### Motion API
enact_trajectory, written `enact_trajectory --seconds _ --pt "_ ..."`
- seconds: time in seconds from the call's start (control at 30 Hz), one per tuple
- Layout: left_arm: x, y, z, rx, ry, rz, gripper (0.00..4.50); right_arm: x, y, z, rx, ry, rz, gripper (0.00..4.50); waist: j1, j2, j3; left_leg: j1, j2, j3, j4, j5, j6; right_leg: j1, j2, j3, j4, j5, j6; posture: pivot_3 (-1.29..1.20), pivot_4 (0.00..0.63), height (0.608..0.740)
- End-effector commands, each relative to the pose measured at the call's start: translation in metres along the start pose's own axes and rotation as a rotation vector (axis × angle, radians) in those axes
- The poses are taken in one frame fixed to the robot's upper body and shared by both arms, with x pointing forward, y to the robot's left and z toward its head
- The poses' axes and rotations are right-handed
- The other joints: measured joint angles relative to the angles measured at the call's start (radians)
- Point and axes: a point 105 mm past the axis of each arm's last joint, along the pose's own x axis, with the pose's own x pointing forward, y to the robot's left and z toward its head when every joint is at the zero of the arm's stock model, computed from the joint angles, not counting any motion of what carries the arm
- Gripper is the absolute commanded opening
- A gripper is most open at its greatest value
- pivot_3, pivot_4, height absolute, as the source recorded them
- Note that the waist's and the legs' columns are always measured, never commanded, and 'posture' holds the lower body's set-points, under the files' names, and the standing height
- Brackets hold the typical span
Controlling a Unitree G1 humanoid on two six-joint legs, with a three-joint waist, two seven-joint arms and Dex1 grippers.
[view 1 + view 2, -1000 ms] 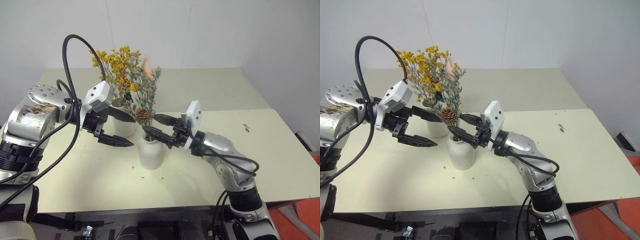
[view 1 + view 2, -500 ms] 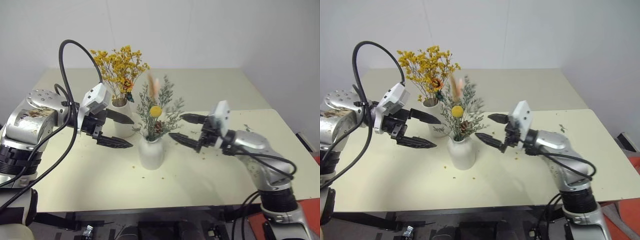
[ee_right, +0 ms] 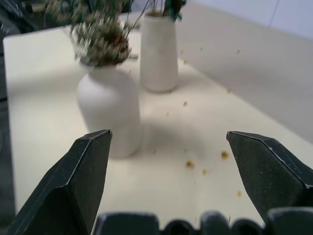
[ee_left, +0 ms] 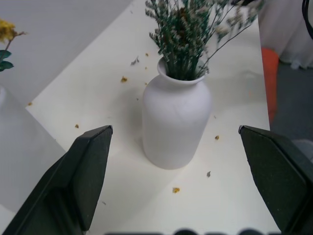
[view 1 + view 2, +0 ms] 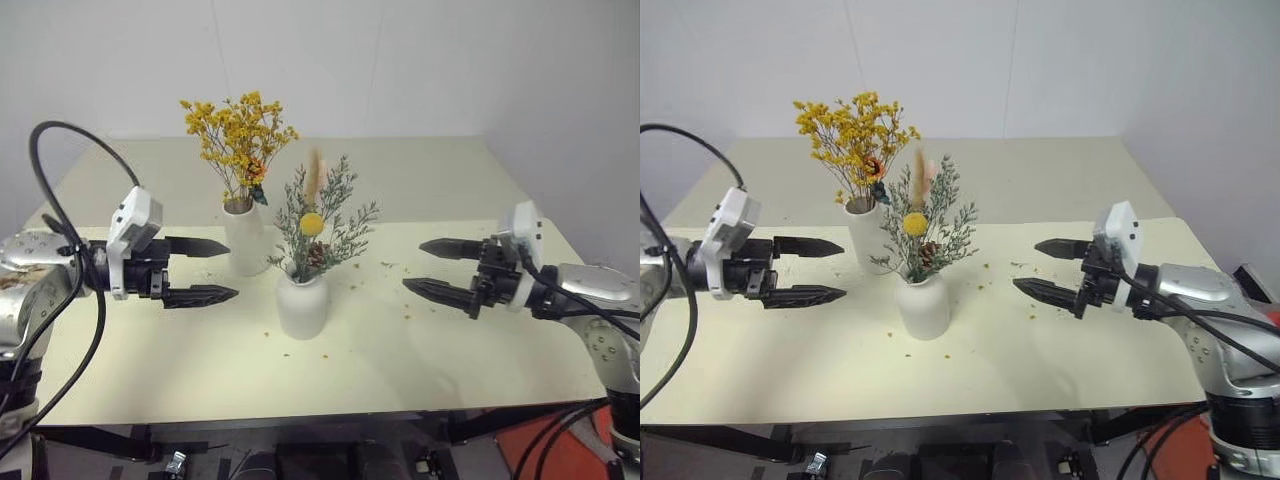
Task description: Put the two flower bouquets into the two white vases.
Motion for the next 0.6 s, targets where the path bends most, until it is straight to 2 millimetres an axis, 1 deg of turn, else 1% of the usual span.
enact_trajectory --seconds 0.03,0.13,0.27,0.4,0.5,0.6 --pt "-0.011 -0.003 0.015 0.06 -0.033 0.046 4.5 -0.011 0.007 0.014 -0.057 -0.004 0.028 4.46 0.001 0.0 0.0 0.001 0.0 0.0 0.0 0.0 0.0 0.001 0.0 0.0 0.0 0.0 0.0 0.0 0.15 0.74" --pt "-0.018 0.0 0.009 0.057 -0.034 0.093 4.5 -0.017 0.008 0.01 -0.065 0.025 0.014 4.46 0.002 0.0 0.0 0.005 0.0 0.0 0.0 0.0 0.0 0.005 0.0 0.0 -0.001 -0.001 0.0 0.0 0.15 0.74" --pt "-0.021 -0.002 0.004 0.044 -0.037 0.107 4.5 -0.024 0.007 0.007 -0.058 0.042 -0.019 4.46 0.0 0.0 0.0 0.01 0.001 0.0 0.0 0.0 0.0 0.012 0.0 -0.001 -0.004 -0.001 0.001 0.0 0.15 0.74" --pt "-0.021 -0.003 -0.002 0.04 -0.027 0.121 4.5 -0.028 0.004 0.004 -0.06 0.058 -0.05 4.46 0.001 0.0 0.0 0.012 0.001 0.0 0.0 0.0 0.0 0.014 0.0 -0.001 -0.005 -0.002 0.001 0.0 0.15 0.74" --pt "-0.017 -0.005 -0.006 0.042 -0.02 0.125 4.5 -0.029 0.002 0.001 -0.055 0.06 -0.08 4.46 0.001 0.0 0.0 0.011 0.001 0.0 0.0 0.0 0.0 0.014 0.0 -0.002 -0.005 -0.002 0.001 0.0 0.15 0.74" --pt "-0.014 -0.008 -0.007 0.038 -0.027 0.122 4.5 -0.028 0.002 0.0 -0.05 0.051 -0.095 4.46 0.001 0.0 0.0 0.011 0.001 0.0 0.0 -0.001 0.0 0.014 0.0 -0.002 -0.007 -0.002 0.001 0.0 0.15 0.74"
